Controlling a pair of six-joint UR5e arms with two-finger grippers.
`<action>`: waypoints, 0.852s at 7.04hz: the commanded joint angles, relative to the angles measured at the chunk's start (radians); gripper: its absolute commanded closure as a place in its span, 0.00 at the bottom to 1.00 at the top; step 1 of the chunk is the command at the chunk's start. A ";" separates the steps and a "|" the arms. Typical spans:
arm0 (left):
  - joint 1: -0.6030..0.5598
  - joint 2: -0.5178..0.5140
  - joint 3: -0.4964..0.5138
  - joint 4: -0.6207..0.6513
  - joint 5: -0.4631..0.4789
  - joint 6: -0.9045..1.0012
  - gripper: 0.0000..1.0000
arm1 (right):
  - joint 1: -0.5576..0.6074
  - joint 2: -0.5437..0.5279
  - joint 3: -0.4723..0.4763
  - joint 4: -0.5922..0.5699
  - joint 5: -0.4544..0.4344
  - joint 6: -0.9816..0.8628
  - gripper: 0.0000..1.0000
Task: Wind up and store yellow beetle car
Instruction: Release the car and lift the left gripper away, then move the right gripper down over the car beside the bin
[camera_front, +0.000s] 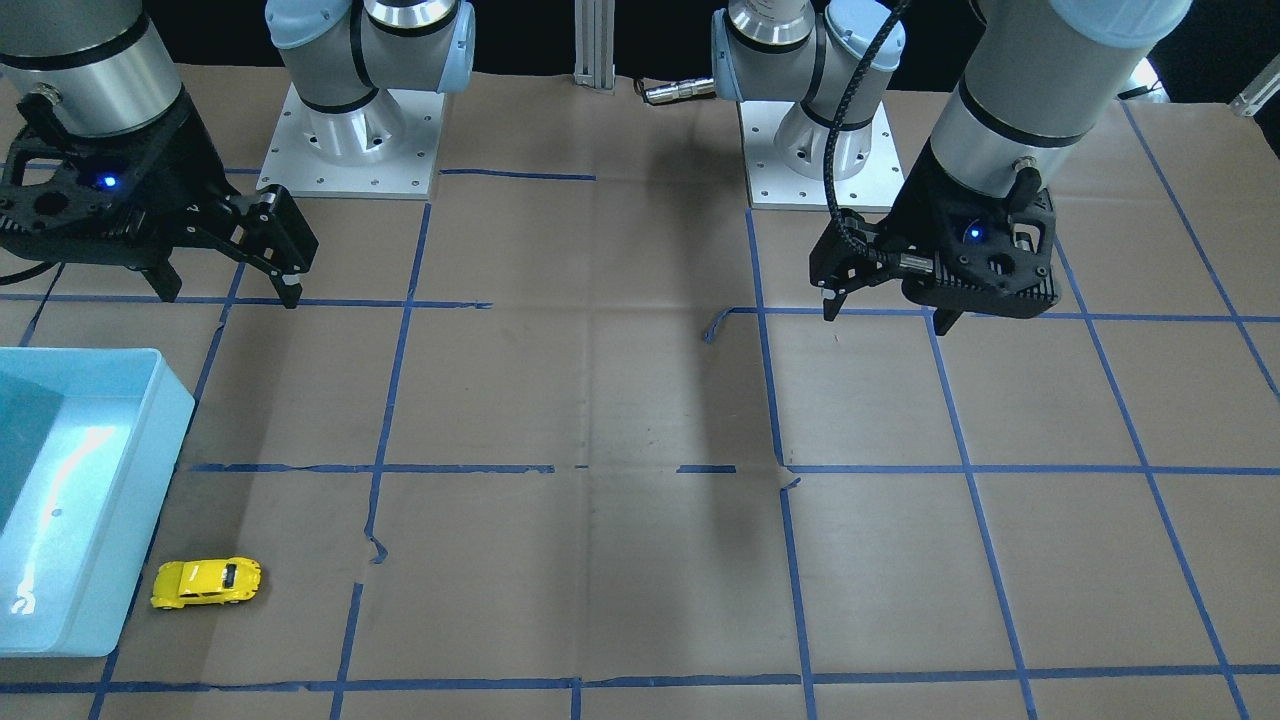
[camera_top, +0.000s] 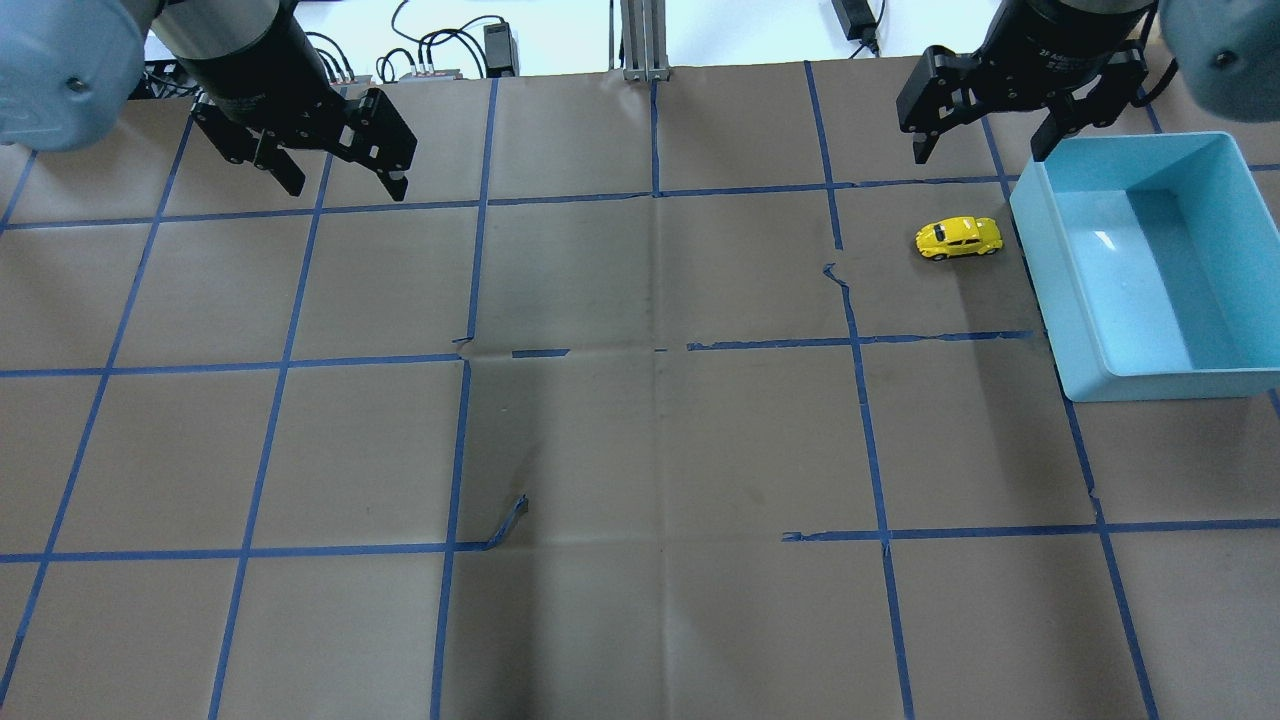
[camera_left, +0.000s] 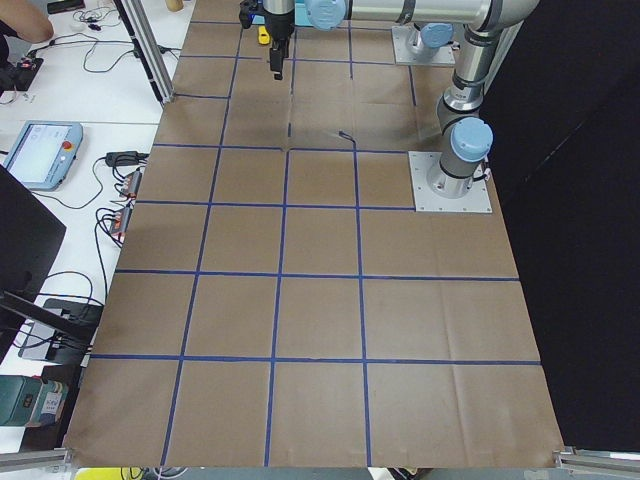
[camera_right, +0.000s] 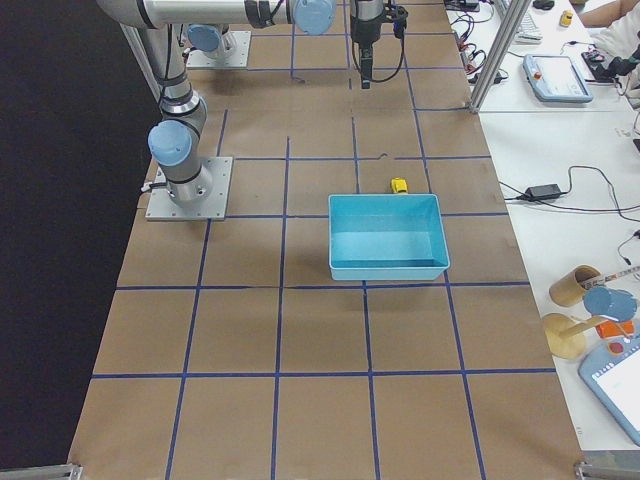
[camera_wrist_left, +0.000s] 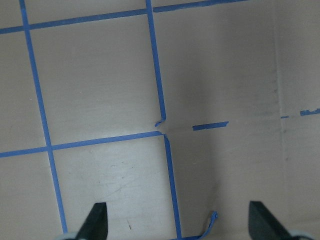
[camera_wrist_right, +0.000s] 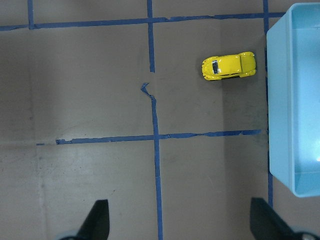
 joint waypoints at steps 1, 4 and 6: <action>0.000 0.007 -0.006 0.000 -0.002 -0.009 0.00 | 0.000 0.001 0.001 -0.001 0.003 0.000 0.00; 0.000 0.009 -0.008 0.000 -0.002 -0.004 0.00 | 0.003 0.014 0.011 -0.048 0.006 -0.035 0.00; 0.000 0.009 -0.009 0.000 -0.002 -0.004 0.00 | 0.005 0.049 0.001 -0.085 0.018 -0.180 0.00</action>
